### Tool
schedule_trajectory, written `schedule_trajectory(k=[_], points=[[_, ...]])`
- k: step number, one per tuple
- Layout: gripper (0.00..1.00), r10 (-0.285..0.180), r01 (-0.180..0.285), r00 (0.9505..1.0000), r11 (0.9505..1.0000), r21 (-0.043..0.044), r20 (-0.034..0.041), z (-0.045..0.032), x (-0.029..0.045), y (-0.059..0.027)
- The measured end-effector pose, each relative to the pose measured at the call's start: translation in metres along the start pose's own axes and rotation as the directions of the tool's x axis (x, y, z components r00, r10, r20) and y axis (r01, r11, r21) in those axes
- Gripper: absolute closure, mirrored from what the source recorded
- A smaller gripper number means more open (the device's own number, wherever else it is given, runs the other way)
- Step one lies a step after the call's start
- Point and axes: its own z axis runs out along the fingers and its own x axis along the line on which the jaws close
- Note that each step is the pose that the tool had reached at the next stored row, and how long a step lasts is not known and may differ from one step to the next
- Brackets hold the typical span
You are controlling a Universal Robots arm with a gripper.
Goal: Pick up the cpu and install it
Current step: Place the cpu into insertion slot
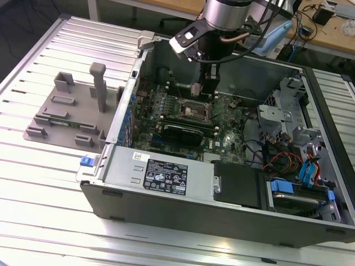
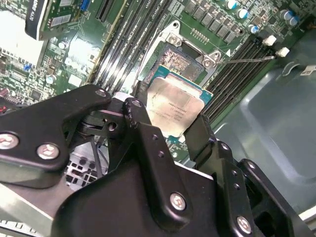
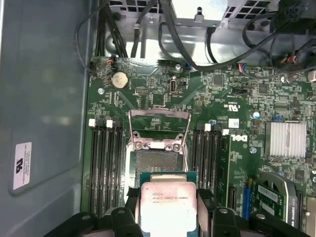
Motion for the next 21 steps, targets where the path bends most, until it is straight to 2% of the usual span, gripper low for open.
schedule_trajectory(k=[6, 16, 21], points=[[0.45, -0.002, 0.002, 1.0000, 1.0000, 0.0000, -0.0002, 0.0097, 0.0027, -0.0011], [0.45, -0.002, 0.002, 1.0000, 1.0000, 0.0001, 0.0000, 0.0169, 0.0070, -0.0012], [0.45, -0.002, 0.002, 1.0000, 1.0000, -0.0001, -0.0003, 0.0219, 0.0145, -0.0011]])
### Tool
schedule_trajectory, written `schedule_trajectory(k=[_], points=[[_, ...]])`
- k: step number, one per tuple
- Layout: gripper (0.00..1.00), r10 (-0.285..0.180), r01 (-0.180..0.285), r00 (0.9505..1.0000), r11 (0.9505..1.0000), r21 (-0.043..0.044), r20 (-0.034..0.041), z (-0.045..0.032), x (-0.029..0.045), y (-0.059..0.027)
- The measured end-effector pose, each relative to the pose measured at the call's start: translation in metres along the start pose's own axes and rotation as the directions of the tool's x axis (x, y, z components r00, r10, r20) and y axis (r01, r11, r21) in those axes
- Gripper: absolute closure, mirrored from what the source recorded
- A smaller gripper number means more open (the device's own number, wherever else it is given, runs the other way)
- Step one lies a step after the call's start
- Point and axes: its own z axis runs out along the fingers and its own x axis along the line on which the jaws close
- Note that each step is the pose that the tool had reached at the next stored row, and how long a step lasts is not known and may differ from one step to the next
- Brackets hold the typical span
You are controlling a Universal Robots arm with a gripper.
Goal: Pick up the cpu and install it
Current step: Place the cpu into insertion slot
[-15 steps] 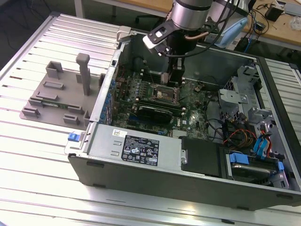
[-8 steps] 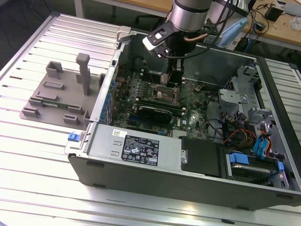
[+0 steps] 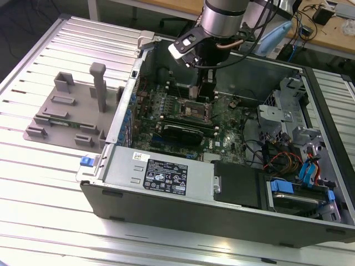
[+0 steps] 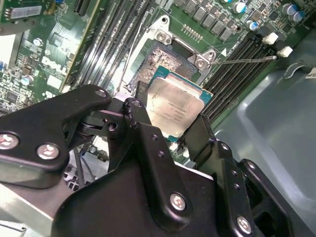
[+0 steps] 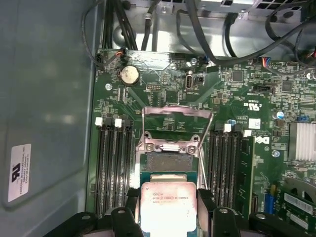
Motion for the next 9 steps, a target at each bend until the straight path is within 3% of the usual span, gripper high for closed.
schedule_trajectory(k=[7, 9], points=[[0.45, 0.000, 0.000, 1.0000, 1.0000, 0.0001, 0.0001, 0.0255, 0.0003, -0.0010], [0.45, 0.000, 0.000, 1.0000, 1.0000, 0.0001, 0.0002, 0.0277, -0.0006, -0.0011]])
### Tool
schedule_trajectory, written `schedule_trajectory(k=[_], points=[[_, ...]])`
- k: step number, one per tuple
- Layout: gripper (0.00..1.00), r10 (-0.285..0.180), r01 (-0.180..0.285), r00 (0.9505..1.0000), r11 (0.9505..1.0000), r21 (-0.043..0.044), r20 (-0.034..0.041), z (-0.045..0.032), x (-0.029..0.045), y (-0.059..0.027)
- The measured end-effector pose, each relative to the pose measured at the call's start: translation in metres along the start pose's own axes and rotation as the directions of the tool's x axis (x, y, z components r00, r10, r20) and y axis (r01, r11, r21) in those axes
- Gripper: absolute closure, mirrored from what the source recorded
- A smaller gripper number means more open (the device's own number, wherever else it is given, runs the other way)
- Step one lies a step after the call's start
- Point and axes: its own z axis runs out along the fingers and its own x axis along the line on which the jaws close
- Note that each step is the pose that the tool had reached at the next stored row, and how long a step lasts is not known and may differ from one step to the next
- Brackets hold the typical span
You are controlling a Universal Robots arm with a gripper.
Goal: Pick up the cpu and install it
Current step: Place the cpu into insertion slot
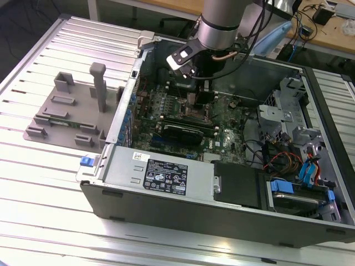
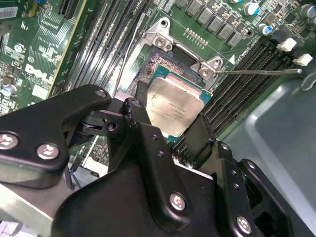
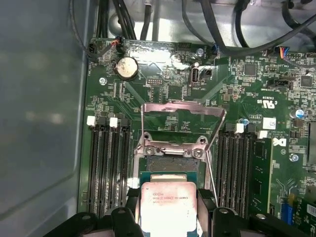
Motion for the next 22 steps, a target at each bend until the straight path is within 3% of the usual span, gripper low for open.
schedule_trajectory(k=[6, 22], points=[[0.45, 0.009, -0.009, 1.0000, 1.0000, 0.0001, 0.0004, 0.0055, -0.0045, -0.0005], [0.45, 0.052, -0.052, 0.9986, 0.9986, 0.0002, 0.0005, 0.0163, -0.0076, -0.0010]])
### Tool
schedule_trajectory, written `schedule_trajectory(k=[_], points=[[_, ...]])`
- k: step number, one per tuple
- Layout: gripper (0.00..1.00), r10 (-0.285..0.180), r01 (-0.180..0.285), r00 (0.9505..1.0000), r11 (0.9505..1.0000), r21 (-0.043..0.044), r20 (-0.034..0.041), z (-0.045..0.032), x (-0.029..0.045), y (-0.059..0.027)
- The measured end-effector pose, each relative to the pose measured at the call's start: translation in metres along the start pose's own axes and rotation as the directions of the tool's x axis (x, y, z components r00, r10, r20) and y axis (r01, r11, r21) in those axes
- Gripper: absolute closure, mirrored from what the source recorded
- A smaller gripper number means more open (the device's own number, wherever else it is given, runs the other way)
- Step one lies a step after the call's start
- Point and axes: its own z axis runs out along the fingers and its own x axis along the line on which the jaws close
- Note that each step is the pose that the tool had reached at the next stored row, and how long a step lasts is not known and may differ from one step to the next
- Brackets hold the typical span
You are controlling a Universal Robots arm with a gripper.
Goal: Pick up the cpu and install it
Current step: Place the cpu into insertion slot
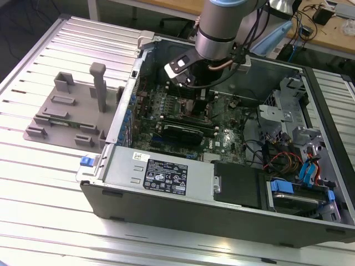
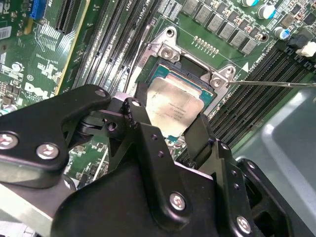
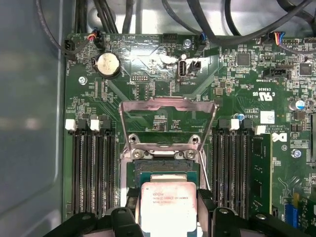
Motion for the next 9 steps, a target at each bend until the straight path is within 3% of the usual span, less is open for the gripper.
schedule_trajectory(k=[9], points=[[0.45, 0.000, 0.000, 1.0000, 1.0000, 0.0002, 0.0001, 0.0050, -0.0002, 0.0017]])
